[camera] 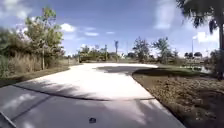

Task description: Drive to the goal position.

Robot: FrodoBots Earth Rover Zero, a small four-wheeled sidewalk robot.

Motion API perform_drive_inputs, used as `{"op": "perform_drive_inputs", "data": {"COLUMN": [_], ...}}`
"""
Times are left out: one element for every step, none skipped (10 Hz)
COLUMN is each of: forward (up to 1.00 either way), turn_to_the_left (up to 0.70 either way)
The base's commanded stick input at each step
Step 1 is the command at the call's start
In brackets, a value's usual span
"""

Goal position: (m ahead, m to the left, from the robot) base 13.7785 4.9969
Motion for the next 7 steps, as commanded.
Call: {"op": "perform_drive_inputs", "data": {"forward": [0.85, 0.85, 0.85, 0.85, 0.85, 0.85, 0.85], "turn_to_the_left": [0.00, 0.00, 0.00, 0.00, 0.00, 0.00, 0.00]}}
